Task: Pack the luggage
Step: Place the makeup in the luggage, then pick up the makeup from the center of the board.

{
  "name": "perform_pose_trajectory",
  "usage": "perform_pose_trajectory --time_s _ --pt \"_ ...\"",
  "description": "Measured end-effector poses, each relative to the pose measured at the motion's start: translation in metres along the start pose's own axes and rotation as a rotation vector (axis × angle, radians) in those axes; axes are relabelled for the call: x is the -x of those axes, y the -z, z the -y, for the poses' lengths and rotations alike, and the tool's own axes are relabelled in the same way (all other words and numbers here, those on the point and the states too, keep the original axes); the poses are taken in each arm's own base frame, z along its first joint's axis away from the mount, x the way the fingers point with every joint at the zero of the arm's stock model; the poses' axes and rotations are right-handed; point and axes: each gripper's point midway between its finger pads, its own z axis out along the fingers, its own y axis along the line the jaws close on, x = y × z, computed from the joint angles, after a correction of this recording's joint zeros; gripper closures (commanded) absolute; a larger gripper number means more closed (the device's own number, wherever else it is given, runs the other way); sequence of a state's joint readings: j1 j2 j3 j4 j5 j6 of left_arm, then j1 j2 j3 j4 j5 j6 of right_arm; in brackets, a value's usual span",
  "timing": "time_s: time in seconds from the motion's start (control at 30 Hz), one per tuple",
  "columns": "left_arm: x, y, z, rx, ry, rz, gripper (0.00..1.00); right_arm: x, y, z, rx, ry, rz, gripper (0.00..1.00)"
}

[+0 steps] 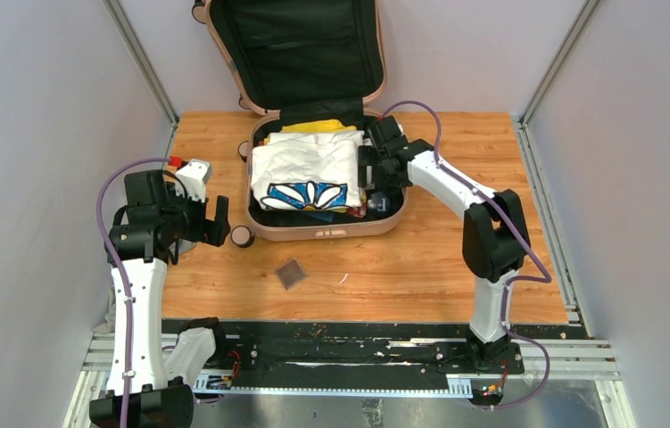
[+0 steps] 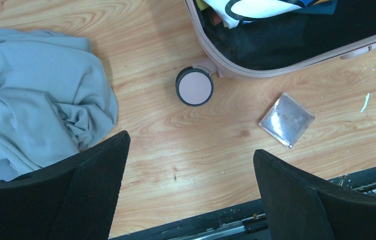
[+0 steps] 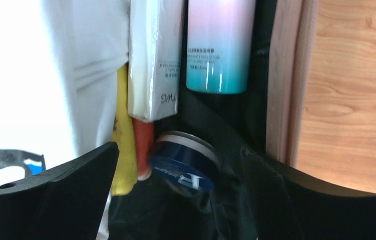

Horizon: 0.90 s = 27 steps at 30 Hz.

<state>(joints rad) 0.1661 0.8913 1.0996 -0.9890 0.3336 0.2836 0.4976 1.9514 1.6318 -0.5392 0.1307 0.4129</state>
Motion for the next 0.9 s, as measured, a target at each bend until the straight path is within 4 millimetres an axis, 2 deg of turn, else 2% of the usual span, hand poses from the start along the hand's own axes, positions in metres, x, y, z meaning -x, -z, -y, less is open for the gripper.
perform_pose_trajectory --time_s 0.13,0.23,0.3,0.4,0.47,0.53,0.63,0.7,0.83,0.9 --pt "0.000 0.000 0.000 -0.001 0.000 0.000 0.00 -0.004 0.022 -0.003 0.012 -0.002 0.013 0.01" --pt "0.000 0.000 0.000 -0.001 0.000 0.001 0.00 -0.007 0.052 -0.006 0.023 0.011 0.044 0.00" --pt "0.000 0.000 0.000 0.000 0.000 0.002 0.00 -0.012 0.081 -0.018 0.050 0.039 0.089 0.00" --pt "0.001 0.002 0.000 0.003 -0.003 0.008 0.00 -0.032 0.125 -0.052 0.141 0.119 0.156 0.00" --pt "0.001 0.003 0.001 0.005 -0.005 0.014 0.00 -0.063 0.154 -0.089 0.246 0.212 0.188 0.00" --pt "0.002 0.004 0.001 0.006 -0.006 0.016 0.00 -0.098 0.168 -0.119 0.337 0.310 0.186 0.00" --pt "0.001 0.004 0.001 0.006 -0.005 0.016 0.00 -0.164 0.171 -0.157 0.436 0.485 0.130 0.00" --pt "0.002 0.004 0.001 0.008 -0.006 0.018 0.00 -0.198 0.165 -0.174 0.471 0.571 0.079 0.00" --pt "0.002 0.007 0.001 0.014 -0.010 0.028 0.00 -0.236 0.142 -0.196 0.488 0.682 0.010 0.00" --pt "0.003 0.009 0.001 0.017 -0.013 0.034 0.00 -0.247 0.130 -0.208 0.490 0.718 -0.015 0.00"
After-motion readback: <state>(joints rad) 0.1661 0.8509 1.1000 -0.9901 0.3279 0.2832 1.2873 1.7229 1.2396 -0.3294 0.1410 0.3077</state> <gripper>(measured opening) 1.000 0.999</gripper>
